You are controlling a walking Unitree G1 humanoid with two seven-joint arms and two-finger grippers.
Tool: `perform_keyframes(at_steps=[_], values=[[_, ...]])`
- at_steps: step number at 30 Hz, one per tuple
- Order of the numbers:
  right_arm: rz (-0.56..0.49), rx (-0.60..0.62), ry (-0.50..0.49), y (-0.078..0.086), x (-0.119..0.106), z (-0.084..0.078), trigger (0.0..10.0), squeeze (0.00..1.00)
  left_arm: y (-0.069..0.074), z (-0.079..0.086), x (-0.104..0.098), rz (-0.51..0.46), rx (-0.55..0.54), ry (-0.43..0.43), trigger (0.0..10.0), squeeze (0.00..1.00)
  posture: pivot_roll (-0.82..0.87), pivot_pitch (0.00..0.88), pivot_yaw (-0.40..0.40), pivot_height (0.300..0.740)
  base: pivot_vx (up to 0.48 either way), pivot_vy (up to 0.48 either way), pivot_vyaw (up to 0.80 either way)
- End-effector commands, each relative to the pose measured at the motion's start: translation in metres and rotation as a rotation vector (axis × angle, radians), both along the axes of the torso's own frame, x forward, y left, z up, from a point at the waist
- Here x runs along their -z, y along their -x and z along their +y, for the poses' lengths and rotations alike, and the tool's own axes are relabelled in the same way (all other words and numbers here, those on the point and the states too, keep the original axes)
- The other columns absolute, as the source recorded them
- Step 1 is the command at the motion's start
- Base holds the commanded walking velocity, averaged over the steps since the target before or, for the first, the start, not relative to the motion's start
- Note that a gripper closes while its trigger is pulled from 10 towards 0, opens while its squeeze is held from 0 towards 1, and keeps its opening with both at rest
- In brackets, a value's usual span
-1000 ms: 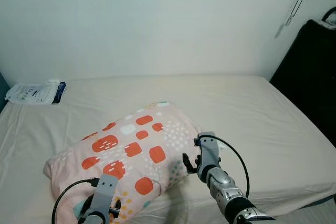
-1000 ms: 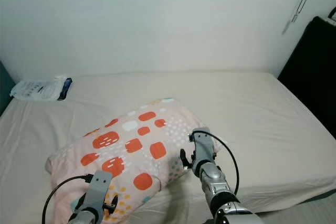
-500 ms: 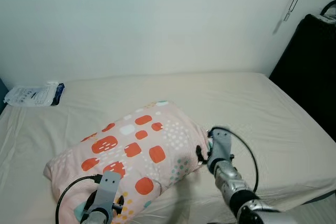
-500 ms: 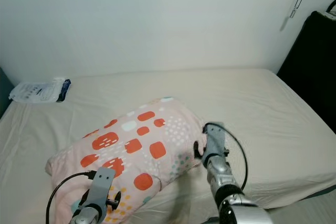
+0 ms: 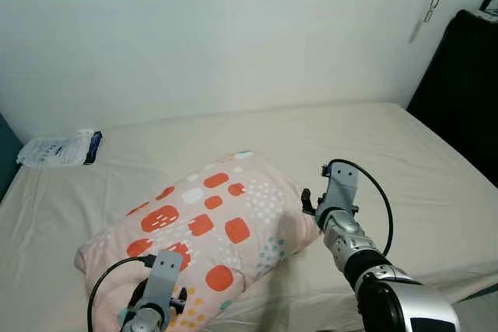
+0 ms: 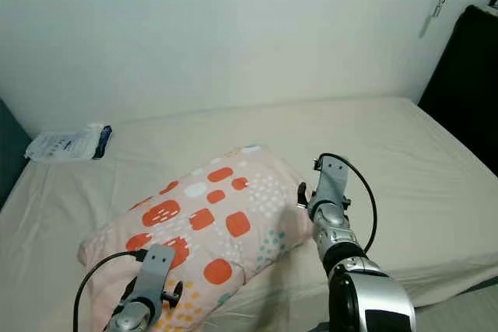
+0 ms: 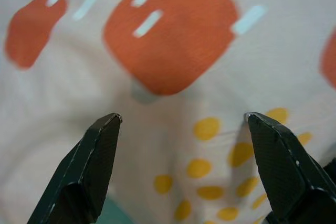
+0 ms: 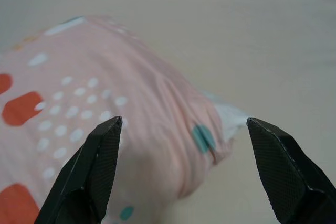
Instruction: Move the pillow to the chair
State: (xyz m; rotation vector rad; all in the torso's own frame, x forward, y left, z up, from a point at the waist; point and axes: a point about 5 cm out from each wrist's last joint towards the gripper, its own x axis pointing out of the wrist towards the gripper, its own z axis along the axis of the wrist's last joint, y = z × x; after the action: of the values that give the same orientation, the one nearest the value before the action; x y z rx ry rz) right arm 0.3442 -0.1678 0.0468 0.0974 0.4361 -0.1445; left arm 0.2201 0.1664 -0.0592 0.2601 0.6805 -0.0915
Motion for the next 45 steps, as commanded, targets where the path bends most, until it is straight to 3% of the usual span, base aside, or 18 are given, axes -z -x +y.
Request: perform_keyframes(at_steps=[1,5,6,11,18,19,25,26,31,37,39,45], values=[[-0.013,-0.039,0.025,0.009,0.01,0.003,10.0,0.0,0.0,0.003,0.0,-0.001,0.026,-0.017,10.0,0.0,-0.01,0.0,-0.044,0.74,0.0,0.0,0.0],[-0.049,-0.041,0.026,0.017,0.015,0.004,10.0,0.0,0.001,0.004,-0.001,-0.015,0.033,-0.018,10.0,0.0,0.0,0.0,-0.039,0.74,0.0,0.0,0.0],[-0.077,-0.068,0.026,0.024,0.019,0.011,10.0,0.0,0.004,0.005,-0.001,-0.03,0.041,-0.014,10.0,0.0,0.0,0.0,-0.016,0.74,0.0,0.0,0.0],[-0.03,-0.146,0.022,0.032,0.029,0.022,10.0,0.0,0.005,0.006,-0.002,-0.049,0.063,-0.006,10.0,0.0,0.0,0.0,0.0,0.74,0.0,0.0,0.0],[-0.013,-0.308,0.132,0.043,0.039,0.029,10.0,0.0,-0.009,0.01,-0.013,-0.117,0.031,0.007,10.0,0.0,0.02,0.0,-0.016,0.74,0.0,0.0,0.0],[-0.013,-0.324,0.176,0.043,0.04,0.027,10.0,0.0,-0.014,0.009,-0.017,-0.135,0.02,0.01,10.0,0.0,0.02,0.0,-0.034,0.74,0.0,0.0,0.0],[-0.025,-0.29,0.183,0.041,0.037,0.012,10.0,0.0,-0.03,0.002,-0.028,-0.181,0.06,-0.001,10.0,0.0,0.03,0.0,-0.045,0.74,0.0,0.0,0.0],[-0.022,-0.277,0.174,0.038,0.033,0.003,10.0,0.0,-0.036,-0.005,-0.031,-0.191,0.086,0.014,10.0,0.0,0.0,0.0,0.01,0.74,0.0,0.0,0.0],[0.018,-0.247,0.245,0.035,0.03,-0.025,10.0,0.0,-0.04,-0.028,-0.032,-0.165,0.178,0.03,10.0,0.0,-0.01,0.0,0.015,0.74,0.0,0.0,0.0],[0.023,-0.211,0.284,0.034,0.028,-0.034,10.0,0.0,-0.041,-0.034,-0.033,-0.164,0.217,0.026,10.0,0.0,-0.03,0.0,0.014,0.74,0.0,0.0,0.0],[0.028,-0.206,0.329,0.036,0.027,-0.04,10.0,0.0,-0.043,-0.033,-0.036,-0.186,0.202,0.029,10.0,0.0,0.03,0.0,-0.016,0.74,0.0,0.0,0.0],[0.051,-0.271,0.34,0.041,0.035,-0.031,10.0,0.0,-0.04,-0.021,-0.04,-0.225,0.181,0.04,10.0,0.0,0.02,0.0,-0.008,0.74,0.0,0.0,0.0]])
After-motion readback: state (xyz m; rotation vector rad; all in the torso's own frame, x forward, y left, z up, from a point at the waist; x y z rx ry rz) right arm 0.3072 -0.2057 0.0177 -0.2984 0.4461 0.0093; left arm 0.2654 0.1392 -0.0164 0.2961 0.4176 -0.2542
